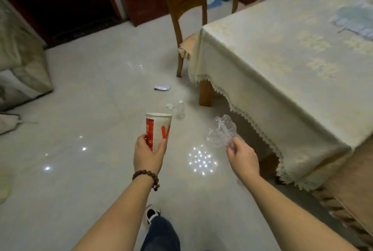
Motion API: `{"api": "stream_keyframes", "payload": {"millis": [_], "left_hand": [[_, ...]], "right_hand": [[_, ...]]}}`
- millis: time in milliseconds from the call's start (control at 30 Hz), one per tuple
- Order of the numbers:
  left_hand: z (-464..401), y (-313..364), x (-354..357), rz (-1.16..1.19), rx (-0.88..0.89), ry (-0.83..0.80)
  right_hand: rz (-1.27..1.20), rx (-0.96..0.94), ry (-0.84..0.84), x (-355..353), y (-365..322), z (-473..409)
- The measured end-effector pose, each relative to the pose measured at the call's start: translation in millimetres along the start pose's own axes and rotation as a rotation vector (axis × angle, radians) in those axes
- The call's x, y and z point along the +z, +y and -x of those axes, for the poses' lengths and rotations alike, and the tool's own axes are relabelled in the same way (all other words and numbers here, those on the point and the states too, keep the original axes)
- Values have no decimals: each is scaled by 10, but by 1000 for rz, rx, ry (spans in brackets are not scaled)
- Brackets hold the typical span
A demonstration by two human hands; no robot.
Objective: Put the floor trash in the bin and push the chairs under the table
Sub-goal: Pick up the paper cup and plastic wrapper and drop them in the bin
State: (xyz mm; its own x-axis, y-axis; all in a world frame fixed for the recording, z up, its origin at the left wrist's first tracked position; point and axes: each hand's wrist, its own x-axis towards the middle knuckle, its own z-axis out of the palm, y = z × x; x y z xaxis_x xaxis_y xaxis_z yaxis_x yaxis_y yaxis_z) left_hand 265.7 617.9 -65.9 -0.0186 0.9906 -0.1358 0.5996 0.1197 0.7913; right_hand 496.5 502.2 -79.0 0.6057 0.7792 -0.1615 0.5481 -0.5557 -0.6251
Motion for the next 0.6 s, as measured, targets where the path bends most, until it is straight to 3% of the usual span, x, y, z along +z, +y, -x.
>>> {"api": "stream_keyframes", "payload": {"millis": [233, 600], "left_hand": [[-1092, -555, -981, 37, -71, 86], [-2657, -691, -1877, 87, -67, 130]], "right_hand": [[-32, -120, -40, 830, -1434, -381], [-5, -219, -33, 1780, -3145, -1221]]}}
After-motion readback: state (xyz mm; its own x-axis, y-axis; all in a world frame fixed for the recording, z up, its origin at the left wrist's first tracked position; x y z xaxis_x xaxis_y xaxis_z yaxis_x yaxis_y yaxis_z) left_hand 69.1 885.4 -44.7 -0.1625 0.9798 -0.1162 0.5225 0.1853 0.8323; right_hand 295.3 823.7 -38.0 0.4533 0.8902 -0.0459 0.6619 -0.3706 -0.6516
